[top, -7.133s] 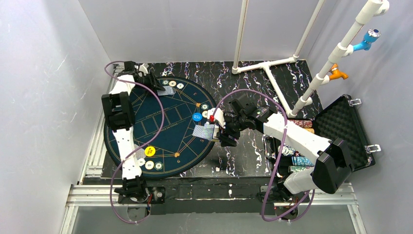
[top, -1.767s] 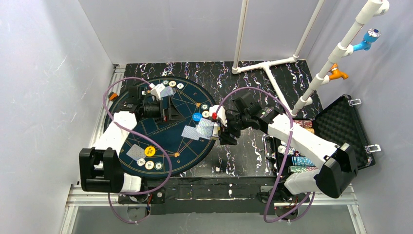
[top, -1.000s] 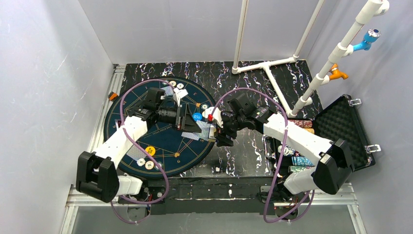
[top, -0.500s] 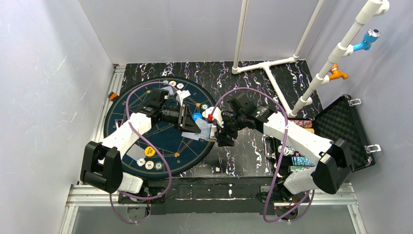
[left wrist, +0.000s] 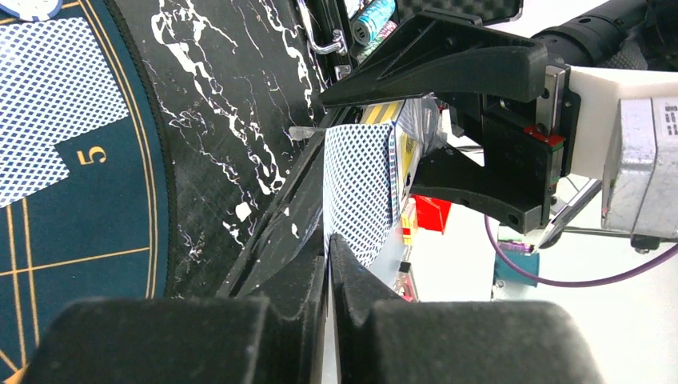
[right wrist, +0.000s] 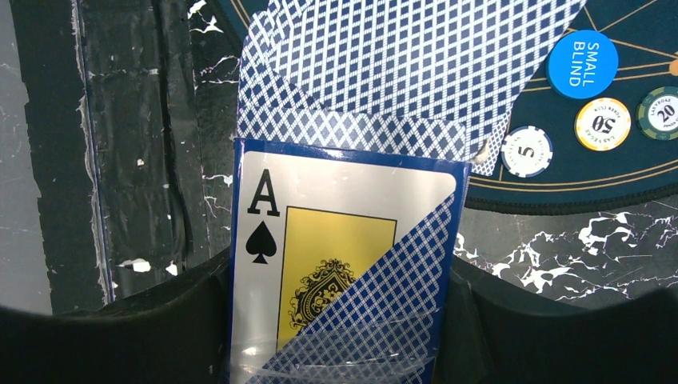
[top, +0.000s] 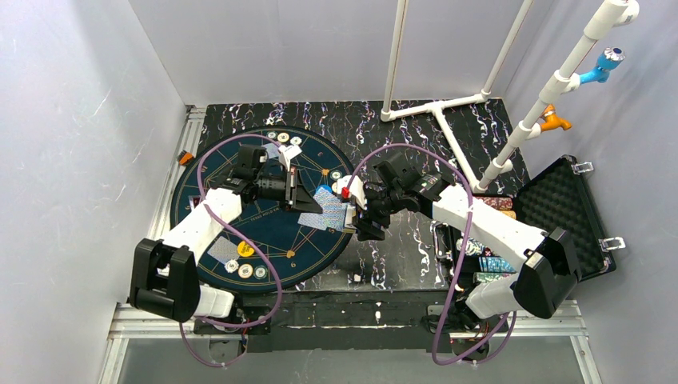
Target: Distribute texas hold em gaming equipment
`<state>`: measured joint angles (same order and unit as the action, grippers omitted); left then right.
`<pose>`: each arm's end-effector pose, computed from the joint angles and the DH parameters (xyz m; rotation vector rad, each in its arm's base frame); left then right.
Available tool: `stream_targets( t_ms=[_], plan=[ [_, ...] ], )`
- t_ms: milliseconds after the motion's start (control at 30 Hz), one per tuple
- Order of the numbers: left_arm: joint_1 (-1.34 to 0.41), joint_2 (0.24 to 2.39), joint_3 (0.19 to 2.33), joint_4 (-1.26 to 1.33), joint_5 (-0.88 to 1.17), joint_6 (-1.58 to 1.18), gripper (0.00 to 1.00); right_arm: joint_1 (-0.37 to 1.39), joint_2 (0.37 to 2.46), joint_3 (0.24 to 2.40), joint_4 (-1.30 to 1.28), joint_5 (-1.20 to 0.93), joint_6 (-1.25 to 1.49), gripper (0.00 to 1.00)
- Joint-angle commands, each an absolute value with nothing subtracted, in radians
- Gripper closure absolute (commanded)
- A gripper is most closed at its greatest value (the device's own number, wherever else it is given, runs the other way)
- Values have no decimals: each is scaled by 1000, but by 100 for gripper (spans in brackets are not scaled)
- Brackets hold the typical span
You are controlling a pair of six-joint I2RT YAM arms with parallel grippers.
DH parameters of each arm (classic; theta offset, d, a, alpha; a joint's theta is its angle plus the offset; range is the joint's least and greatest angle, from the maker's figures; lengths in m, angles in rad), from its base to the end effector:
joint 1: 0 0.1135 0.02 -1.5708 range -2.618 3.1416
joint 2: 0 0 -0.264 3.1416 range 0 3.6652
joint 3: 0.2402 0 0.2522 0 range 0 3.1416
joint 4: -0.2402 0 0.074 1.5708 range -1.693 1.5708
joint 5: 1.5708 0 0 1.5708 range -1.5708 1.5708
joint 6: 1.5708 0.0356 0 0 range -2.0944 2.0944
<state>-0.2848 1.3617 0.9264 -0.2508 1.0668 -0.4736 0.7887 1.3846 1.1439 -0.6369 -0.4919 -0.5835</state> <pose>0.2630 -0.1095 0.2651 0.4067 2.2567 -1.5986 0.1929 0.2181 0.2918 -1.7003 1.7308 0.6928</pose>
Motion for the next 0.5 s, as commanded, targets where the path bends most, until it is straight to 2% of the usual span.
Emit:
stream_targets(
  t_ms=[0,167,267,467],
  plan=[
    [-267,1303,902,-219,1075,-472,100,797,1338,1156,-588,-532,-603,99],
    [-212,1287,916,-238,1108,-457,97,796,1336,1146,-588,-520,-606,99],
    [-173,1279,938,-277,1122,-422,100,796,1342,1147,-588,-519,-607,99],
    [-80,1268,991,-400,1161,-307,100,796,1350,1150,-586,-520,-607,99]
  ],
)
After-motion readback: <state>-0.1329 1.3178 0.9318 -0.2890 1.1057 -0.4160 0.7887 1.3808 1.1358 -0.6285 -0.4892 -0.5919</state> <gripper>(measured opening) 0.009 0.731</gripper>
